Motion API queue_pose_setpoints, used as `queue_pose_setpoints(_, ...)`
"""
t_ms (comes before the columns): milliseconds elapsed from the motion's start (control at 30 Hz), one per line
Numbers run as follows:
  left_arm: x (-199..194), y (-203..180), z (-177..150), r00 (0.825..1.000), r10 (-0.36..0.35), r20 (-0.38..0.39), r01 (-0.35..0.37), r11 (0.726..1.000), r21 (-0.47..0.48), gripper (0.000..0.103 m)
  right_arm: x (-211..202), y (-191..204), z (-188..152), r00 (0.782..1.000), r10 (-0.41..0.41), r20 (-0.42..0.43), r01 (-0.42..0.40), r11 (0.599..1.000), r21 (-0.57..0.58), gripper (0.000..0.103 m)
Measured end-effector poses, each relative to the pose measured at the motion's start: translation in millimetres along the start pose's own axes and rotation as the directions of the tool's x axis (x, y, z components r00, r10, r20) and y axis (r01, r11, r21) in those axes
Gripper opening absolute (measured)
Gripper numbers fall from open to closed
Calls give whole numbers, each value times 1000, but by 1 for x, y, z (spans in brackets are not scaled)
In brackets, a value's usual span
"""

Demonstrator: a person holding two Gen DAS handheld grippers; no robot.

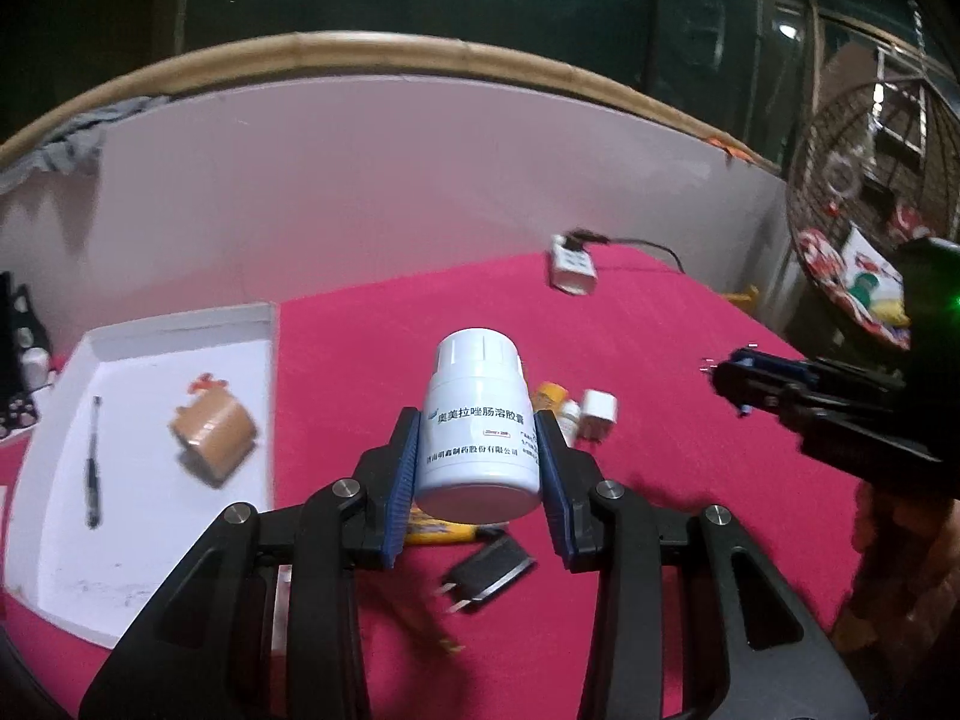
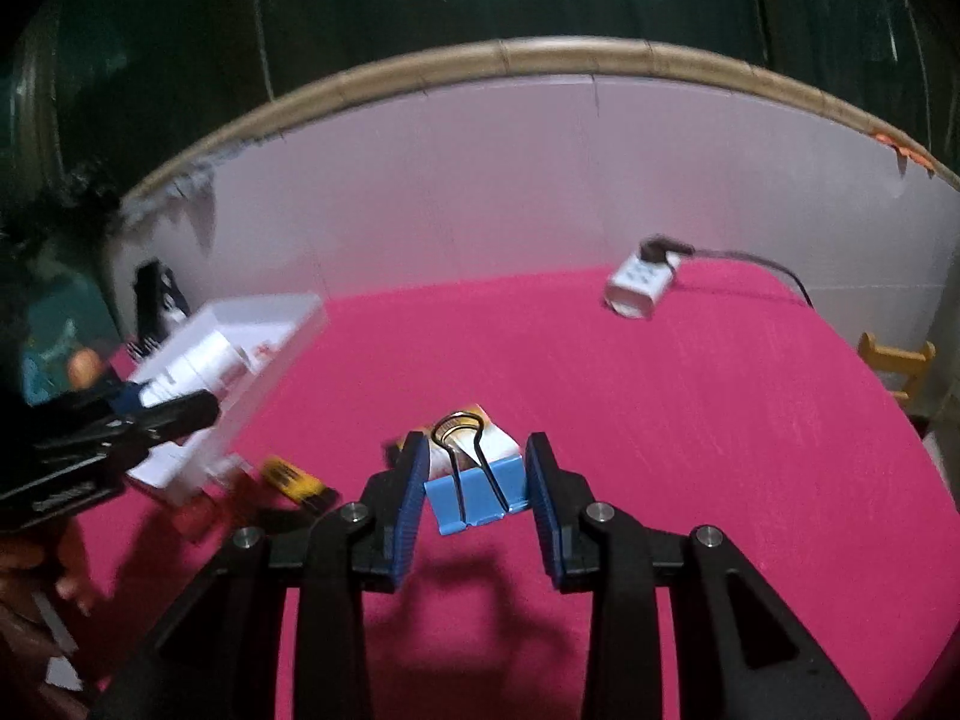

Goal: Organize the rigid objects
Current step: 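Grasp the blue binder clip with the right tool while the left tool holds the bottle, then carry bottle and binder clip into the white tray and open both tools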

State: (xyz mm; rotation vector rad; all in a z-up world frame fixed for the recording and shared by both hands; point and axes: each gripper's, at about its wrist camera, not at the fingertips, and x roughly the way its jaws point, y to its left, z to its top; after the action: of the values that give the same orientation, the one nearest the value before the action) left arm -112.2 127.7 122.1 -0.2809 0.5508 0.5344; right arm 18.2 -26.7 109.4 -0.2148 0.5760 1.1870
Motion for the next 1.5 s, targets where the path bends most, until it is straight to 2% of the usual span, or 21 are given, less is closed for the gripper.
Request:
queue_pose_setpoints(133,-6,13,2,1000,25,11,-25,999,-31,37,-6,7,10,997,65,36,-67,997,33,32)
queue_pose_setpoints(400,-19,30,2,997,68,38,-66,996,-60,37,-13,29,29,991,110,75,-110,994,-9,32)
queue_pose_setpoints(767,-38,68,0,989,138,59,-128,981,-147,37,-6,56,43,984,159,84,-155,986,-55,32)
queue_pose_setpoints(1033,-56,97,-3,977,194,82,-174,962,-210,37,1,83,55,978,192,80,-183,978,-103,32)
queue_pose_setpoints(1500,-87,149,-17,948,305,96,-263,915,-307,37,19,125,65,970,239,44,-229,958,-170,33)
